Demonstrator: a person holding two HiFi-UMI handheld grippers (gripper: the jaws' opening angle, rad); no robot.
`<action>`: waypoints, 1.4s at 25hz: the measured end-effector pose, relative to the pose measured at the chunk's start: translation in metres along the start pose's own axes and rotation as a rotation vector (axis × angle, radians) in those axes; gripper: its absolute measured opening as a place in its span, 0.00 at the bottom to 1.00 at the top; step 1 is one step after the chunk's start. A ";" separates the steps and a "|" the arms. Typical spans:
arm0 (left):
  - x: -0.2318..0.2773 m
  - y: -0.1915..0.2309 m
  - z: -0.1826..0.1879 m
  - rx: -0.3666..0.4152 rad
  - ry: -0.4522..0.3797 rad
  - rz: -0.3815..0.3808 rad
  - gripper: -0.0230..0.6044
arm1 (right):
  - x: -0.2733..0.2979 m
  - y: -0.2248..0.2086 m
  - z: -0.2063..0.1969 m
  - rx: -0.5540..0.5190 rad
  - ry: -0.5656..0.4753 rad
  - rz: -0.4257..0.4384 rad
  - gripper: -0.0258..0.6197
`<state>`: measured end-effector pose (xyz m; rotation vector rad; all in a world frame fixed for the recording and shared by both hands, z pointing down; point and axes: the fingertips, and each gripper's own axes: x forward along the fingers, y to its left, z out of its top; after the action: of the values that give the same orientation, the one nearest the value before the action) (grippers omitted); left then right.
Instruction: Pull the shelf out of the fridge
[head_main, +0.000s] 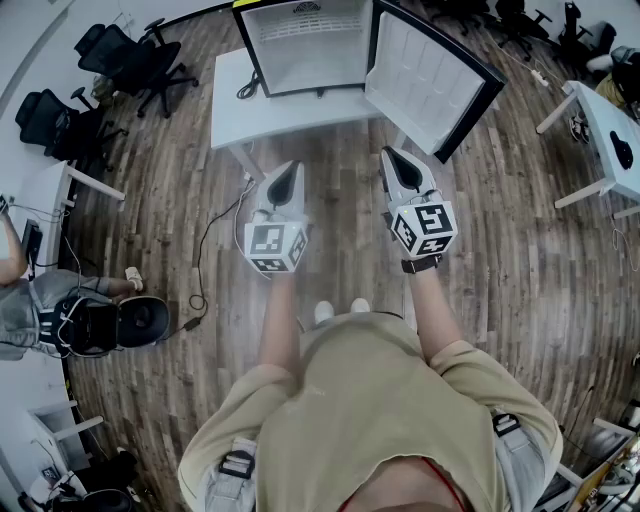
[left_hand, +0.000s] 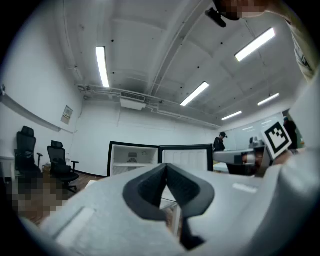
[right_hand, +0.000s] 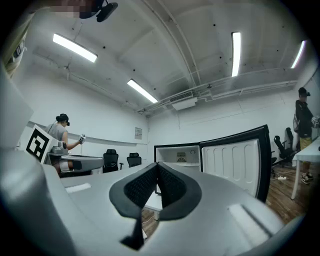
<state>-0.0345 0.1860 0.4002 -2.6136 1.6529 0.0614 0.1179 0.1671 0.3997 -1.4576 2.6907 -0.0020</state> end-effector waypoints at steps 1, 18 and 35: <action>0.000 -0.001 0.000 0.000 -0.001 0.009 0.04 | -0.001 -0.002 0.001 -0.001 -0.002 0.003 0.05; 0.006 -0.017 -0.012 0.005 0.027 0.107 0.04 | -0.017 -0.055 -0.013 0.142 0.015 0.007 0.06; 0.027 -0.007 -0.043 -0.008 0.061 0.110 0.04 | -0.002 -0.072 -0.052 0.179 0.046 -0.030 0.05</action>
<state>-0.0162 0.1621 0.4412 -2.5532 1.8187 -0.0077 0.1759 0.1274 0.4545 -1.4606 2.6241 -0.2734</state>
